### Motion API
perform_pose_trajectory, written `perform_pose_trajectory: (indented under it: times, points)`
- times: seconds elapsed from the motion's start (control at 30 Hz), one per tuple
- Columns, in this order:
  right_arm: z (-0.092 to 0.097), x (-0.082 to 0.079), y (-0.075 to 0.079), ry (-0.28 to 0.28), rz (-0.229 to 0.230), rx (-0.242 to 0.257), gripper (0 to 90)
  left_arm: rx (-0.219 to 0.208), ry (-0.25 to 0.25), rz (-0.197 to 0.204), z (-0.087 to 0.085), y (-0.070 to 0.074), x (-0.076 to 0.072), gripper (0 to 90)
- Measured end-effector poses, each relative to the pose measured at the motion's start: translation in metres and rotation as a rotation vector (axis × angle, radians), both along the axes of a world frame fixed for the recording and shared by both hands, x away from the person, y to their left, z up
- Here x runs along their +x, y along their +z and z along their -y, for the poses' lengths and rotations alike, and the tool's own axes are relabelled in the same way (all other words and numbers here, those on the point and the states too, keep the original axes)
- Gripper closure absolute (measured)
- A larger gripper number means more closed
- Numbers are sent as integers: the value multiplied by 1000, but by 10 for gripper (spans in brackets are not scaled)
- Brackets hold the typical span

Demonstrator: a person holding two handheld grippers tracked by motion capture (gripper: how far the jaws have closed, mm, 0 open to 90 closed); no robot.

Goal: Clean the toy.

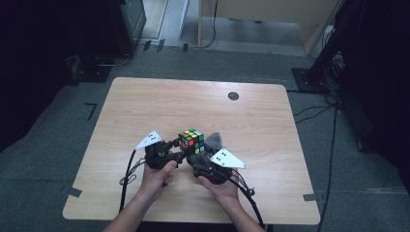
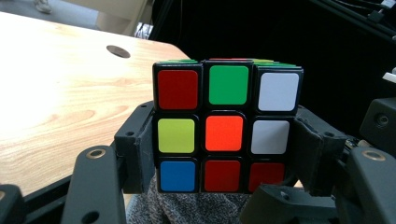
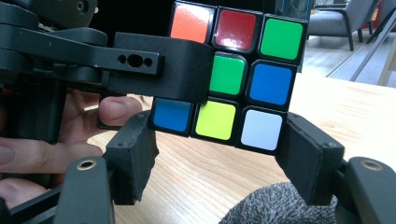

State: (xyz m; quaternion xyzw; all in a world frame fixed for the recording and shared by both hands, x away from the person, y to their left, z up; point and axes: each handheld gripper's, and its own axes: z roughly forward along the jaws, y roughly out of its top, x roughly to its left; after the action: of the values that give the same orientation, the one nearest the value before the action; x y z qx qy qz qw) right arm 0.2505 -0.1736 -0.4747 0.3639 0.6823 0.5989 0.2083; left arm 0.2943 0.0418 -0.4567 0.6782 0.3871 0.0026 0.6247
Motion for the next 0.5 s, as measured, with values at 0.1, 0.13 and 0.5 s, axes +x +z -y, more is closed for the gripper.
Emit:
perform_pose_trajectory:
  times: [0.1,0.13,0.5]
  points:
    - [-4,1,-2,-9,-16,-10,273,-21,-28,-14,2,-1,0,343]
    - [-5,1,-3,-11,-23,-12,252,-17,-32,-9,3,0,-1,344]
    - [-4,-1,-2,-58,-10,9,283,-14,-34,-16,8,0,-3,342]
